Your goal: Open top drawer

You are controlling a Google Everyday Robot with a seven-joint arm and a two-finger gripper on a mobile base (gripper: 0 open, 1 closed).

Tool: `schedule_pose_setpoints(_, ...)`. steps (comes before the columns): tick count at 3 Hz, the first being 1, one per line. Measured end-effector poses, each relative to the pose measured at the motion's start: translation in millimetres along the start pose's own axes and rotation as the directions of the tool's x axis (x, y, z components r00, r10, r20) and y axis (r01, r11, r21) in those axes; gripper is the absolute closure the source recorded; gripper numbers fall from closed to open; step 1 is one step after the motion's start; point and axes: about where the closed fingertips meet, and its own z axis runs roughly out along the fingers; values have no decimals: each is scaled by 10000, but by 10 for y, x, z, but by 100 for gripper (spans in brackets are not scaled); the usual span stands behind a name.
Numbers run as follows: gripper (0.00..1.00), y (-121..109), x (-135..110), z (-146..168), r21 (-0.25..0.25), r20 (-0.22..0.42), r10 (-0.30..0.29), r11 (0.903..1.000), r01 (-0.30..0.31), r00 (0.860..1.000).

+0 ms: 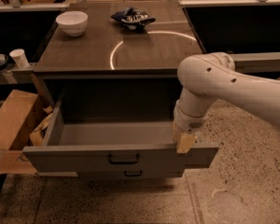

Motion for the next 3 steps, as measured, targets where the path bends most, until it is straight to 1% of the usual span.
schedule_pose_setpoints(2, 23, 0, 0, 0, -1, 0, 0, 10000, 0, 10000)
schedule_pose_setpoints(3, 1, 0, 0, 0, -1, 0, 0, 10000, 0, 10000)
